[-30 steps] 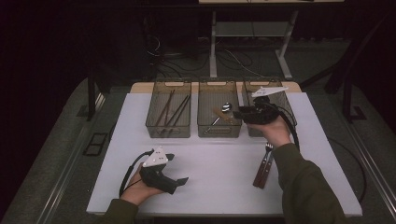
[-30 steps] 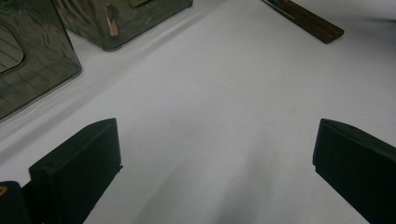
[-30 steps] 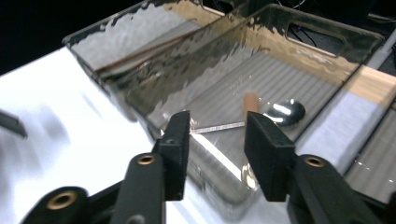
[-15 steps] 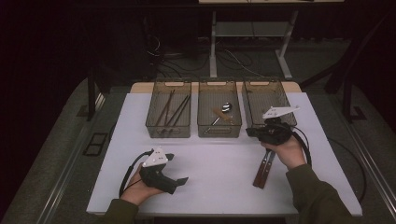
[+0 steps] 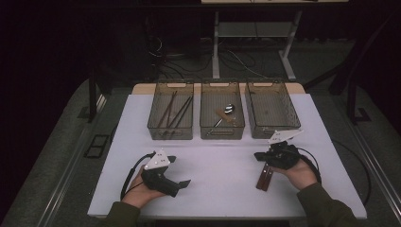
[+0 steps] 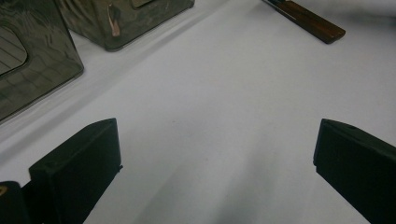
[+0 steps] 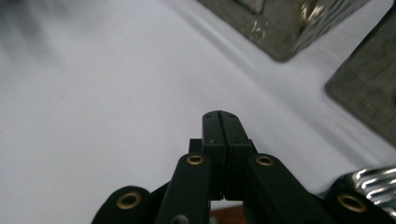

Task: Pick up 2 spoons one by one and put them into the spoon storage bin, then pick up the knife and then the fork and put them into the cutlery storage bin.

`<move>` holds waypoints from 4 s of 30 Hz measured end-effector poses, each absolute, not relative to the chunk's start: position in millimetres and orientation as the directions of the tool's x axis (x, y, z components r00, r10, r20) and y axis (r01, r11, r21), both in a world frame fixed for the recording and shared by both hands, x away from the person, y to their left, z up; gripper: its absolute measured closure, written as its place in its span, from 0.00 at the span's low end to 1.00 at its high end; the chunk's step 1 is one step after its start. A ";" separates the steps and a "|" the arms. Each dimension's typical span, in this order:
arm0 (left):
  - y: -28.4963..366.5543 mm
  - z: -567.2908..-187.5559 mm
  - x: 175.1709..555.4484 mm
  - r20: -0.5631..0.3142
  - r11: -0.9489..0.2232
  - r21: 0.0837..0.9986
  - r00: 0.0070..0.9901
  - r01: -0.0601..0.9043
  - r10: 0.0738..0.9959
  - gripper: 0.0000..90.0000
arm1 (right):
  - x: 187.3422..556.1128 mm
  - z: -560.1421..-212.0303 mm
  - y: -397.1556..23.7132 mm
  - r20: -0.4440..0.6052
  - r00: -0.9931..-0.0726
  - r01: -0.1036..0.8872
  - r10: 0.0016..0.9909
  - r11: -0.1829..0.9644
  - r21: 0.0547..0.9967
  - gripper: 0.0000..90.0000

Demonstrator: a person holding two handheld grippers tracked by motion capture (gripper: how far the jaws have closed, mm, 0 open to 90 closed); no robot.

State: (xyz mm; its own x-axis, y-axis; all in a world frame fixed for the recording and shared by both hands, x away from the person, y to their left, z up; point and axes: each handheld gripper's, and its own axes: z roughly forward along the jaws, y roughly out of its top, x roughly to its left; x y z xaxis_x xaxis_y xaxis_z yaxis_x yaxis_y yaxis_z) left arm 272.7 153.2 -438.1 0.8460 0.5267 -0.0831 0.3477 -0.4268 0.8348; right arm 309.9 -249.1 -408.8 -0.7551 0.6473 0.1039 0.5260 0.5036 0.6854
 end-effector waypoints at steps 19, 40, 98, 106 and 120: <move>152.6 -438.4 273.0 -0.078 -0.435 0.830 0.844 0.350 0.530 0.00 | 274.8 -428.8 -249.4 0.147 -0.793 0.540 0.592 0.570 0.619 0.99; 152.2 -438.0 272.2 -0.078 -0.437 0.830 0.847 0.348 0.525 0.00 | 271.5 -438.3 -235.4 0.141 -0.809 0.534 0.571 0.614 0.581 0.99; 152.8 -437.9 272.4 -0.078 -0.432 0.832 0.845 0.347 0.529 0.00 | 265.5 -436.1 -300.6 0.072 -0.725 0.606 0.685 0.586 0.538 0.99; 152.7 -437.8 272.4 -0.077 -0.433 0.832 0.846 0.346 0.527 0.00 | 264.6 -431.4 -303.5 0.110 -0.721 0.608 0.684 0.548 0.575 0.98; 152.5 -438.1 272.8 -0.075 -0.436 0.831 0.847 0.345 0.527 0.00 | 273.5 -421.4 -314.9 0.110 -0.694 0.574 0.712 0.455 0.681 0.61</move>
